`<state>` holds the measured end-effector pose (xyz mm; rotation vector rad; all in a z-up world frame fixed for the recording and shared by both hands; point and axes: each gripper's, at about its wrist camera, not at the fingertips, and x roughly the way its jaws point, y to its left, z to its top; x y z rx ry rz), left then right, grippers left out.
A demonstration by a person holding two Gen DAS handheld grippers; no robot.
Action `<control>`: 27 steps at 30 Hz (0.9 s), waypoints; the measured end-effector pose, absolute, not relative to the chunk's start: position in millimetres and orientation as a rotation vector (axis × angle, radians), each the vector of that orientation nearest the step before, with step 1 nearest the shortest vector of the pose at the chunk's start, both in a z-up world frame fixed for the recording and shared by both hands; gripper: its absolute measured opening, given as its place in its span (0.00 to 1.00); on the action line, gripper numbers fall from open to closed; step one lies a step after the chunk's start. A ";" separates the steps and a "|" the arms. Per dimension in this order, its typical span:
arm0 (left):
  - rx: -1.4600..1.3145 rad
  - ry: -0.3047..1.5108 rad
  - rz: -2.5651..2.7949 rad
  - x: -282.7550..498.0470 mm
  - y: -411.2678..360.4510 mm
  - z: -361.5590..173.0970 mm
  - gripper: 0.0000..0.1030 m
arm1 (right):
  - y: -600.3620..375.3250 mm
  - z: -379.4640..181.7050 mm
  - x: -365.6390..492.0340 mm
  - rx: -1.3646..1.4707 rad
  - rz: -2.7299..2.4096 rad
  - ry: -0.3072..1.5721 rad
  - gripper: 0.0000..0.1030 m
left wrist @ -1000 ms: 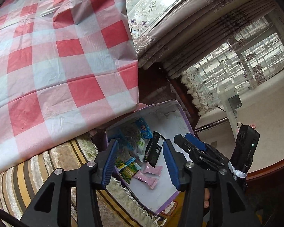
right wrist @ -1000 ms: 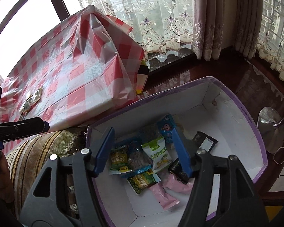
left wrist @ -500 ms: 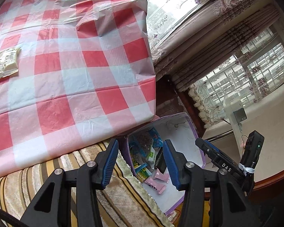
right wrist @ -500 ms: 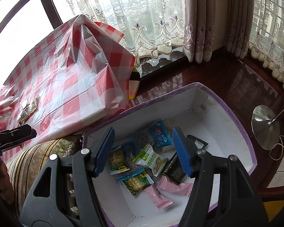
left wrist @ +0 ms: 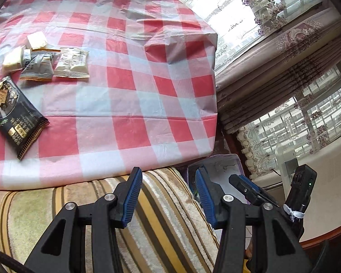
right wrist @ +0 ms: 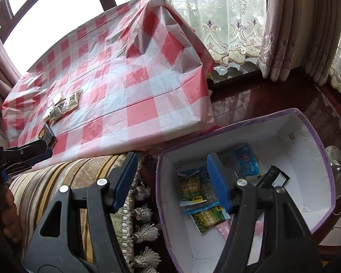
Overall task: Organize snacks
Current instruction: 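Move both open tools back to the snack pile on the table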
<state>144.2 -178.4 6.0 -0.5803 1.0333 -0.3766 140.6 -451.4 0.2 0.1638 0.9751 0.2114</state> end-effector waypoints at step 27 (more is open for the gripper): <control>-0.735 1.079 0.189 168.6 -32.7 -42.2 0.60 | -330.8 -11.4 178.4 0.043 0.456 1.050 0.70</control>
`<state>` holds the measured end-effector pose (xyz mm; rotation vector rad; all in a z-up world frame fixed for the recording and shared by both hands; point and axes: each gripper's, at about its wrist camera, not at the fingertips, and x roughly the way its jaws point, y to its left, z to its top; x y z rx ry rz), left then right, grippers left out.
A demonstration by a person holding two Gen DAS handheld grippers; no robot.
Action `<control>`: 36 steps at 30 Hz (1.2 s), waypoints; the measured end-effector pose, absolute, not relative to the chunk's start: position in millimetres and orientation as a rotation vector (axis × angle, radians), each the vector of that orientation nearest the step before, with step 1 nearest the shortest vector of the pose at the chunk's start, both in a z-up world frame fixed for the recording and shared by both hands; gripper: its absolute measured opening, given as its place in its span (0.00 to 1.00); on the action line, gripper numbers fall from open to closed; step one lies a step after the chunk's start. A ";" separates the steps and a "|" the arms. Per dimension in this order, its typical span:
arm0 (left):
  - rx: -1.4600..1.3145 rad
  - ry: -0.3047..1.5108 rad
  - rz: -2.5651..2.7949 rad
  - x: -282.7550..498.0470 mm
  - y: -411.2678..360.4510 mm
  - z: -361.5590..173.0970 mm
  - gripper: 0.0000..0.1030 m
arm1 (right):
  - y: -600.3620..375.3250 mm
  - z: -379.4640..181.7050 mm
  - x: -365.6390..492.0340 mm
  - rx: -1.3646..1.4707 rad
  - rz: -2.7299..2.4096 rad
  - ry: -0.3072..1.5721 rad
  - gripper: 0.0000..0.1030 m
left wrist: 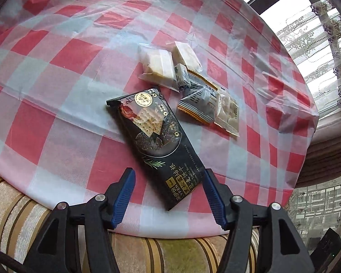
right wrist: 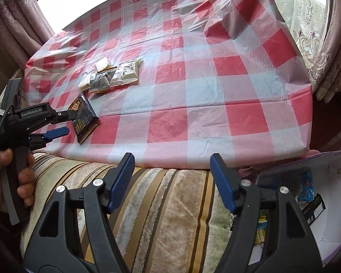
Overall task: Organize snacks
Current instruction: 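Move both open tools back to the snack pile on the table, then grasp the black cracker bag with the left tool while the right tool grasps the clear bun bag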
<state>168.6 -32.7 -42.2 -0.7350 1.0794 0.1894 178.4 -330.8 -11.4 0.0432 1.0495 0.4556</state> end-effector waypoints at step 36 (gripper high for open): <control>-0.245 1.141 0.345 237.6 -56.9 -50.6 0.73 | -272.8 -8.8 256.8 0.105 0.370 1.012 0.78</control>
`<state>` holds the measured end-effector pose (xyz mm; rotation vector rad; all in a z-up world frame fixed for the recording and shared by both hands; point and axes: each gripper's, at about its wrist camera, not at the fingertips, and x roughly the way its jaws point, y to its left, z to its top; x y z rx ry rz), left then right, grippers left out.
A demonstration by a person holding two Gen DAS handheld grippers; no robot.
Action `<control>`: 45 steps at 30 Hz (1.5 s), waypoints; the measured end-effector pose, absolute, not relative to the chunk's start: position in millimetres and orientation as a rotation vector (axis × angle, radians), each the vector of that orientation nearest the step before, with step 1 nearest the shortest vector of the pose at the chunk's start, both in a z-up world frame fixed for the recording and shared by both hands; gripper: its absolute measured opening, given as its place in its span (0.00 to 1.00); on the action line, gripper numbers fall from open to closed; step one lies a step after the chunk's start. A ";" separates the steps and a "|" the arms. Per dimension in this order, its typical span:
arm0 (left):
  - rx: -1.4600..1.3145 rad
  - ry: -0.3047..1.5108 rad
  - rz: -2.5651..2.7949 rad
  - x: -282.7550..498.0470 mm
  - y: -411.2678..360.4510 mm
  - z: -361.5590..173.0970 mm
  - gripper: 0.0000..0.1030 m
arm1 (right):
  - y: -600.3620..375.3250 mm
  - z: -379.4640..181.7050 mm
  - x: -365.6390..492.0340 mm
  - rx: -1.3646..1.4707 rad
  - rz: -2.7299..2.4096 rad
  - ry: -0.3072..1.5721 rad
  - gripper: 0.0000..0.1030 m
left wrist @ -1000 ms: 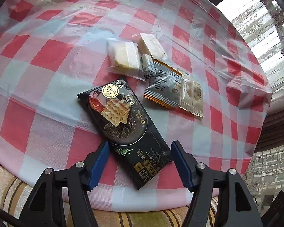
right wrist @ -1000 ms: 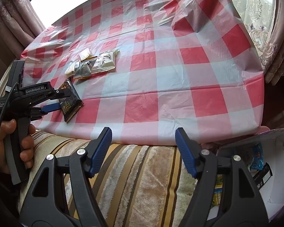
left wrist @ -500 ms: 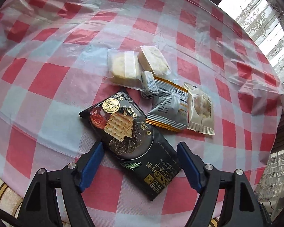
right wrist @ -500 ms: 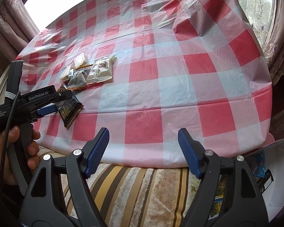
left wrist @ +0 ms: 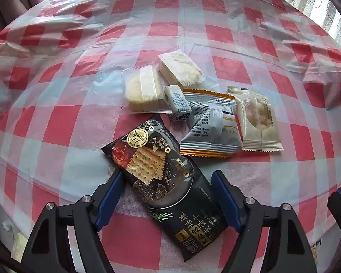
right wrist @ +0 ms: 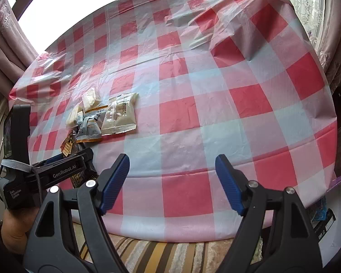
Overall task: Organize snacks
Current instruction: 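Grasp the black cracker bag with the left tool while the right tool grasps the clear bun bag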
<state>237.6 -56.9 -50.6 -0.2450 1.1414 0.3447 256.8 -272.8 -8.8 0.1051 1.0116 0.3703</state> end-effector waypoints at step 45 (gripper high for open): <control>-0.476 1.007 0.184 183.7 16.8 -44.3 0.53 | -162.9 -26.2 303.1 -0.136 0.453 0.924 0.56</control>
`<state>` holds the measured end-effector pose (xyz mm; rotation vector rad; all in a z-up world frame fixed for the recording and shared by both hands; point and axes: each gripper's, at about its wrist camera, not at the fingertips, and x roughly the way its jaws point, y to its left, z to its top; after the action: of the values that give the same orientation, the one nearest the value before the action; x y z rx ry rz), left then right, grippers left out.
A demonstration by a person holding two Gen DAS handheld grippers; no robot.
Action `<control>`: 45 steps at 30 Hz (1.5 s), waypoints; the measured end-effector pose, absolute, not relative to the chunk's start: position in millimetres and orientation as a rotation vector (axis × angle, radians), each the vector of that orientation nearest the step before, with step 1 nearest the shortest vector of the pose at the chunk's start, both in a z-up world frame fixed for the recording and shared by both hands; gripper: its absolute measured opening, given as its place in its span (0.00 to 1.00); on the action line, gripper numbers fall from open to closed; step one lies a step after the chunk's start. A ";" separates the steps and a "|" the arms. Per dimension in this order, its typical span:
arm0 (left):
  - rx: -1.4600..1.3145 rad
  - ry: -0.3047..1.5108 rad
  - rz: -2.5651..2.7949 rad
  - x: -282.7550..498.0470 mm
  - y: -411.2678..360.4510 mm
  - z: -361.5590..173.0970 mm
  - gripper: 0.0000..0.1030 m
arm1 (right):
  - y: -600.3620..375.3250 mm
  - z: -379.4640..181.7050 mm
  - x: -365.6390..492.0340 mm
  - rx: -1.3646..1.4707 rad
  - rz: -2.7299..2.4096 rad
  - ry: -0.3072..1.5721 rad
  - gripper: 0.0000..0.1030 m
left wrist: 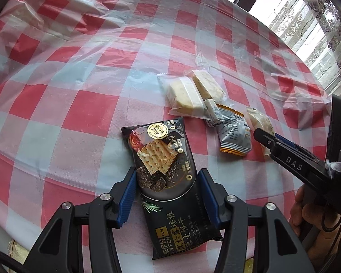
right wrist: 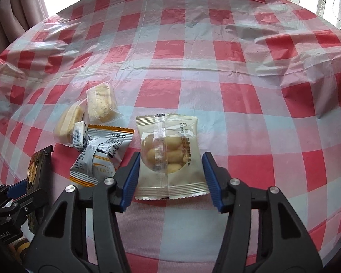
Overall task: Organize snacks
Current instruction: 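Grasp the black cracker bag with the left tool while the right tool grasps the clear bun bag, then carry both bags into the white box and open both tools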
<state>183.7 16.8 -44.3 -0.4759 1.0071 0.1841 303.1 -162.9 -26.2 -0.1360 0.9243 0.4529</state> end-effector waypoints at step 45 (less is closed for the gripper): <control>-0.322 0.926 -0.093 164.7 -117.7 29.2 0.53 | -335.9 45.9 173.7 0.025 0.349 0.694 0.56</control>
<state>164.7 -117.7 29.2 -0.3223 0.9264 -0.0927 173.7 -335.9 45.9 0.0251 0.6942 0.3487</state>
